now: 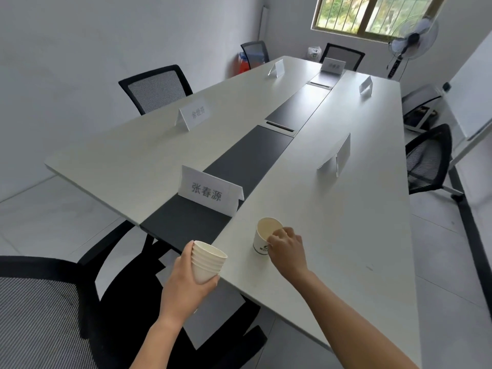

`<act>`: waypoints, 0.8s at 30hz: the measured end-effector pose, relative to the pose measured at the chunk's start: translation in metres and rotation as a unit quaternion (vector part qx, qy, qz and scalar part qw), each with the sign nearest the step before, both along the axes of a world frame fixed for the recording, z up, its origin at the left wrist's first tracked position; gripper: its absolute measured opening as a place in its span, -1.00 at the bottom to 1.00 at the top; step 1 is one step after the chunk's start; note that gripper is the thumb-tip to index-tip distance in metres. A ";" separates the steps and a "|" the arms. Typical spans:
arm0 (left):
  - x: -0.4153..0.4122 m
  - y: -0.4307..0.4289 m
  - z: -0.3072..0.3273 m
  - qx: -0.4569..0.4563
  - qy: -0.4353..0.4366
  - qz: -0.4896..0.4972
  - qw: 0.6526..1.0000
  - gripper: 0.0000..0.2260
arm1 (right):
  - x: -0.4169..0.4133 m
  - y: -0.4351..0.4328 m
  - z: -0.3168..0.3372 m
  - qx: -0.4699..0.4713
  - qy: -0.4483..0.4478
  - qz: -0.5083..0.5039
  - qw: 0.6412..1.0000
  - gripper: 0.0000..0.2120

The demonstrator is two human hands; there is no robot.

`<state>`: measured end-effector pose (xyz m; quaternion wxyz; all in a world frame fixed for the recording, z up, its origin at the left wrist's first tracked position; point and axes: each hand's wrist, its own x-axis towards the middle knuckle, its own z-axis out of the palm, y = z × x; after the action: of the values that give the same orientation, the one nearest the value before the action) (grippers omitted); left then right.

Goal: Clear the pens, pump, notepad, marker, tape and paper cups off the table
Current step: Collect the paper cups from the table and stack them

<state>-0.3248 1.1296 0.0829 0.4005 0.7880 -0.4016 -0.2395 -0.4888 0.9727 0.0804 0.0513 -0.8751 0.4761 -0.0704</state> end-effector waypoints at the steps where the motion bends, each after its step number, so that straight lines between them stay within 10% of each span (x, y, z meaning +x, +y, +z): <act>1: 0.000 0.000 -0.001 -0.002 0.001 -0.003 1.000 -0.26 | -0.001 0.001 0.001 -0.004 0.008 0.003 1.000 -0.77; 13: -0.061 -0.026 0.004 -0.030 -0.041 -0.158 0.986 -0.26 | -0.041 0.078 0.041 0.155 -0.224 0.036 0.961 -0.55; 24: -0.180 -0.036 0.011 -0.058 -0.100 -0.279 0.953 -0.32 | -0.165 0.106 0.036 0.151 -0.311 -0.074 0.935 -0.85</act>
<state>-0.5048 1.0941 0.0935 0.3208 0.6398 -0.6567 -0.2376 -0.6534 1.0787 0.1166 0.3233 -0.7534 0.5050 -0.2697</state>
